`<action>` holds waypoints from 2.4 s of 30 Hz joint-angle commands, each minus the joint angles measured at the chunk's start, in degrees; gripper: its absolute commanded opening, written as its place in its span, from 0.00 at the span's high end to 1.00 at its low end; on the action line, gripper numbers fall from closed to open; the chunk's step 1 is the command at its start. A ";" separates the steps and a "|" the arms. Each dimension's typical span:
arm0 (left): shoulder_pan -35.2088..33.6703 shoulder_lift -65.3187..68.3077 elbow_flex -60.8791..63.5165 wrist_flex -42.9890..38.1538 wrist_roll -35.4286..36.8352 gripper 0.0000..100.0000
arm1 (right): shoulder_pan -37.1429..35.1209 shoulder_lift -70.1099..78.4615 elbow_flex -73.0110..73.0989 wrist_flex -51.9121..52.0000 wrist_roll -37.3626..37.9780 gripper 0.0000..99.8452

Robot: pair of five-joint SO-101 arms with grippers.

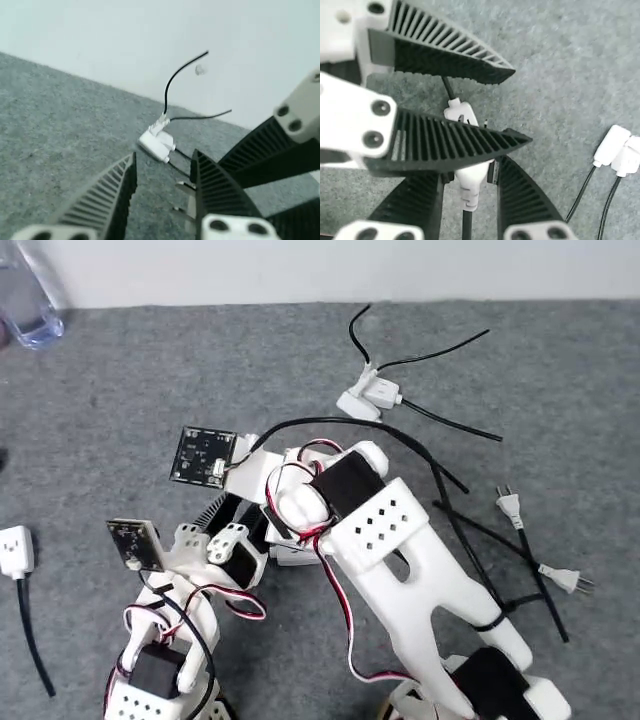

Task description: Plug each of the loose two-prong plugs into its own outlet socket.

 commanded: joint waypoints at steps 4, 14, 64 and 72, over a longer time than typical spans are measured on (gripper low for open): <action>0.18 0.26 0.04 0.97 -0.09 0.83 | -0.57 -5.32 -5.45 2.15 -0.62 0.99; 0.18 0.26 0.04 1.05 -0.09 0.83 | -0.31 -5.76 -5.54 2.59 -0.97 0.99; 0.09 0.26 0.04 1.05 -0.09 0.83 | -2.15 -5.58 -12.04 4.44 -2.64 0.99; 0.00 0.26 0.04 1.05 -0.18 0.83 | -1.80 -5.05 -12.04 4.53 -2.55 0.99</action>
